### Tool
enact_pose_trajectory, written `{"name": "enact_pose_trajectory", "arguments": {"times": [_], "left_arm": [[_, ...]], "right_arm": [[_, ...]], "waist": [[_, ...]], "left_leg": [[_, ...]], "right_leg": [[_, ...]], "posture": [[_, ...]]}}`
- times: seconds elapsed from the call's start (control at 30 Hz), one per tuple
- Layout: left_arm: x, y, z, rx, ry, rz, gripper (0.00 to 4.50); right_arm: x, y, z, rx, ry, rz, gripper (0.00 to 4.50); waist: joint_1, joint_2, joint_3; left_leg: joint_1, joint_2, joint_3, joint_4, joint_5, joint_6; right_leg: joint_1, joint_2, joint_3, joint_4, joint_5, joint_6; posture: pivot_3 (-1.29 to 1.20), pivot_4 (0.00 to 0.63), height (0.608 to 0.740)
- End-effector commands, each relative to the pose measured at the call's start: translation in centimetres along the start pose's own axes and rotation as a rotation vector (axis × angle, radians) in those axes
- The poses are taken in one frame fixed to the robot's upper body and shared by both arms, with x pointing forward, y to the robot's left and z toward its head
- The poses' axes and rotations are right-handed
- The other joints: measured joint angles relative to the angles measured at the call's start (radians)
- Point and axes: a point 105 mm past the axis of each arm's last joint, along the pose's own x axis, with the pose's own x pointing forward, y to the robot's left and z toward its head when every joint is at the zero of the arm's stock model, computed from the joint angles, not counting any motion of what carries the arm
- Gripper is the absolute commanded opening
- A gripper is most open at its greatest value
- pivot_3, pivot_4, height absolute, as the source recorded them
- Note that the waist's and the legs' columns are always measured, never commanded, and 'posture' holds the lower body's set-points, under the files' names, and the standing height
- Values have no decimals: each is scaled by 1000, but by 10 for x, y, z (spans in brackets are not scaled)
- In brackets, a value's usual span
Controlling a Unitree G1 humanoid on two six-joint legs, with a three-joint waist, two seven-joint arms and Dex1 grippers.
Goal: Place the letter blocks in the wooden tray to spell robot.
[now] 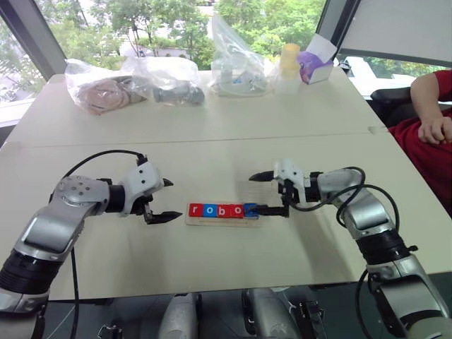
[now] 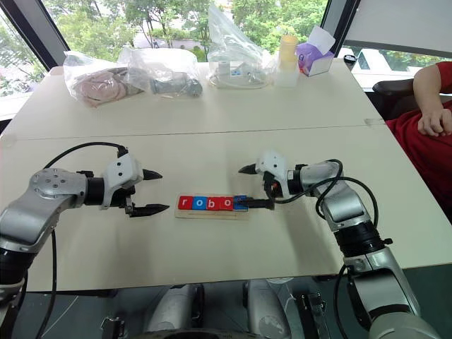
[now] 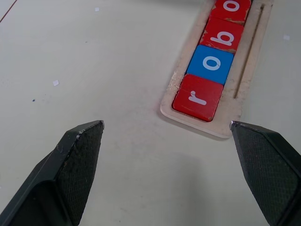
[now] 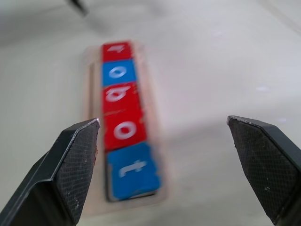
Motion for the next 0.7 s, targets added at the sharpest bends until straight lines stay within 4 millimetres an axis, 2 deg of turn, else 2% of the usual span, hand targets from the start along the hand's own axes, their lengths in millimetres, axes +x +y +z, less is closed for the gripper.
{"name": "enact_pose_trajectory", "arguments": {"times": [0.03,0.2,0.3,0.4,0.53,0.7], "left_arm": [[-1,1,7,20,-25,2,4500],[0,2,8,23,-28,3,4500],[0,2,9,22,-29,4,4500],[-1,1,8,20,-26,7,4500],[-1,1,7,18,-24,10,4500],[-3,2,11,-17,-68,23,4500]], "right_arm": [[-1,-14,-2,-40,8,-93,4482],[6,-20,-18,-67,66,-113,4482],[9,-17,-25,-78,83,-91,4482],[9,-8,-21,-62,49,-46,4482],[8,-9,-21,-69,55,-51,4482],[-2,-32,-9,-101,15,-197,4482]], "waist": [[0,0,0],[-3,0,0],[-2,0,0],[-1,0,0],[-1,0,0],[-2,0,0]], "left_leg": [[0,0,0,0,0,0],[0,0,1,0,0,0],[0,0,1,0,0,0],[0,0,1,0,0,0],[0,0,0,0,0,0],[0,0,0,0,0,0]], "right_leg": [[0,0,0,0,0,0],[0,0,0,0,0,0],[0,0,0,0,0,0],[0,0,0,0,0,0],[0,0,0,0,0,0],[0,0,0,0,0,0]], "posture": [[0,150,740],[0,150,740],[0,150,740],[0,150,740],[0,150,740],[0,150,740]]}}
